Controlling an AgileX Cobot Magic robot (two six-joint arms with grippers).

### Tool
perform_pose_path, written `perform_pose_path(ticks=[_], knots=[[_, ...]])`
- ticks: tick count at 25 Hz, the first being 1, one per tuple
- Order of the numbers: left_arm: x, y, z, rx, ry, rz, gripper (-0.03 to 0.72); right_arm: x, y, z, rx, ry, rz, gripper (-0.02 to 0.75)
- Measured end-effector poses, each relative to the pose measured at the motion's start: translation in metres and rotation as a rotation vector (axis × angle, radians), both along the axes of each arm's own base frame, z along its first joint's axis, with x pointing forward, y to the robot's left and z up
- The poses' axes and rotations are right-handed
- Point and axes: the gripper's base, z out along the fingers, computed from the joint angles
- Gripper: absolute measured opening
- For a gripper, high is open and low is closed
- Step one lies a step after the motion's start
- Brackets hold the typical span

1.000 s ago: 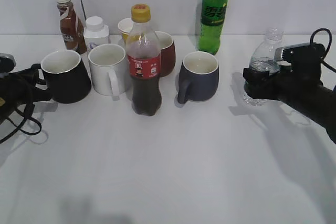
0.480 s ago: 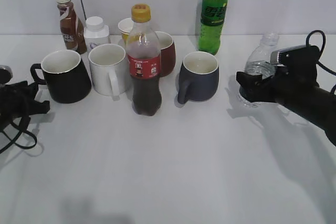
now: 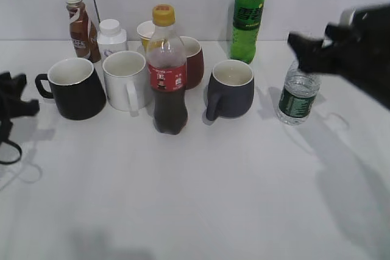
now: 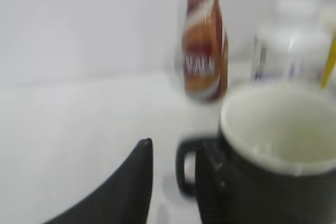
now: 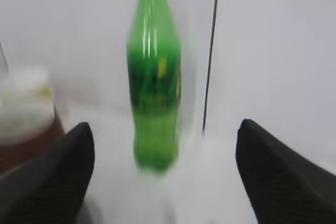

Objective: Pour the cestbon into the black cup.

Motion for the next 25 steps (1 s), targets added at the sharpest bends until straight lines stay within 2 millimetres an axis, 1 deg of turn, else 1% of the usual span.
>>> perform_pose_path(ticks=[2,4,5,7,10,11,13,16,19,20,22,25], knots=[[-0.005,0.000,0.024,-0.005,-0.024,-0.001,0.235,-0.004,-0.001,0.032,0.019,-0.063,-0.007,0.647],[-0.013,0.000,0.042,-0.015,0.045,0.003,0.243,-0.012,-0.003,0.058,0.021,-0.072,-0.015,0.647],[-0.018,0.001,0.054,-0.020,0.066,0.006,0.246,-0.017,-0.004,0.071,0.012,-0.081,-0.018,0.647],[-0.033,0.002,0.073,-0.020,0.141,0.009,0.251,-0.027,-0.007,0.091,-0.018,-0.063,-0.032,0.647],[-0.063,0.004,0.111,-0.032,0.135,0.017,0.272,-0.045,-0.010,0.118,-0.049,-0.058,-0.048,0.645],[-0.073,0.005,0.120,-0.032,0.137,0.017,0.283,-0.053,-0.012,0.127,-0.053,-0.049,-0.056,0.644],[-0.098,0.006,0.144,-0.036,0.095,0.017,0.298,-0.070,-0.015,0.143,-0.044,-0.018,-0.067,0.640],[-0.140,0.009,0.175,-0.058,0.052,0.018,0.307,-0.105,-0.018,0.169,-0.081,0.002,-0.092,0.630],[-0.177,0.010,0.192,-0.071,0.077,0.013,0.309,-0.150,-0.026,0.192,-0.106,0.017,-0.154,0.618],[-0.189,0.011,0.198,-0.073,0.071,0.010,0.308,-0.165,-0.030,0.196,-0.111,0.035,-0.176,0.617],[-0.210,0.012,0.204,-0.070,0.102,0.007,0.308,-0.197,-0.040,0.201,-0.114,0.079,-0.224,0.610],[-0.234,0.013,0.202,-0.066,0.176,0.002,0.308,-0.238,-0.055,0.196,-0.128,0.185,-0.253,0.601]])
